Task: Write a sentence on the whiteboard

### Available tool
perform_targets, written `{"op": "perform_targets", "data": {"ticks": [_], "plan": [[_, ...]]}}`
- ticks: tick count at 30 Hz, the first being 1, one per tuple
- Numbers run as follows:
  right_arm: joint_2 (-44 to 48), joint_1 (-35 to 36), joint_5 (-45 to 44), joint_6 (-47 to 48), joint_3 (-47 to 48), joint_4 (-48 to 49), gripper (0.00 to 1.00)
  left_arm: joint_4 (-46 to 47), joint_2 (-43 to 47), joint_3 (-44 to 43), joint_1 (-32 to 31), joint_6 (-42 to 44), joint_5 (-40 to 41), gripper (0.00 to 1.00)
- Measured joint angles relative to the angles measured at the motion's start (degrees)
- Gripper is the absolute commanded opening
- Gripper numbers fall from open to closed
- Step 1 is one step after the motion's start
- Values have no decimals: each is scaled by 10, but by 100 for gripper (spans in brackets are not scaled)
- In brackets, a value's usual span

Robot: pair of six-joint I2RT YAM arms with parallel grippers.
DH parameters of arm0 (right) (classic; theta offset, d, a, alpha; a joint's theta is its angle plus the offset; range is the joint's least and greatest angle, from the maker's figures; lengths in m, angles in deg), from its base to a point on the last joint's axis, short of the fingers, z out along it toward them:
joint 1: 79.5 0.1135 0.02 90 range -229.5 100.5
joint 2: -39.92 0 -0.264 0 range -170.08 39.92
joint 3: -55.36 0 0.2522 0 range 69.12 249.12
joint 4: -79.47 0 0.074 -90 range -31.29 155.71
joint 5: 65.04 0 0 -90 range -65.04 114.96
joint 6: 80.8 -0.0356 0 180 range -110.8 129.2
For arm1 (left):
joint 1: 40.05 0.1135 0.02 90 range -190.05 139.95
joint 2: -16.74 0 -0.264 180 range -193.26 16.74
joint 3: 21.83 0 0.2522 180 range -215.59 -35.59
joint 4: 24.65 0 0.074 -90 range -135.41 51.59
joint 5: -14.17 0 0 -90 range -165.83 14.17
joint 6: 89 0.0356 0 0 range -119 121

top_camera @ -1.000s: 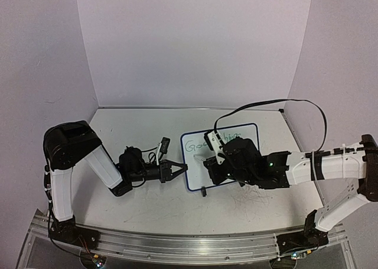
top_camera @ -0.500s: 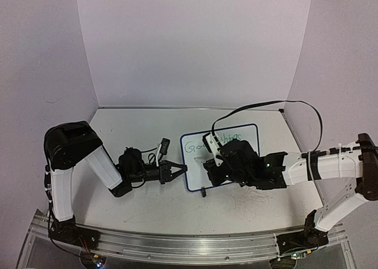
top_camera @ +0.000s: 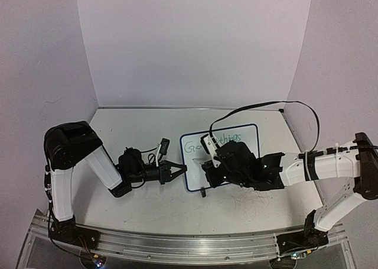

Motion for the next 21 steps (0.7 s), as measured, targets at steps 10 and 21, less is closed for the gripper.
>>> {"op": "perform_targets", "data": {"ticks": [10,21], "plan": [[0,10,6,-28,-22,0,0,0,0,0,0,0,0,0],[0,27,15,-58,-56,-4,0,0,0,0,0,0,0,0]]}}
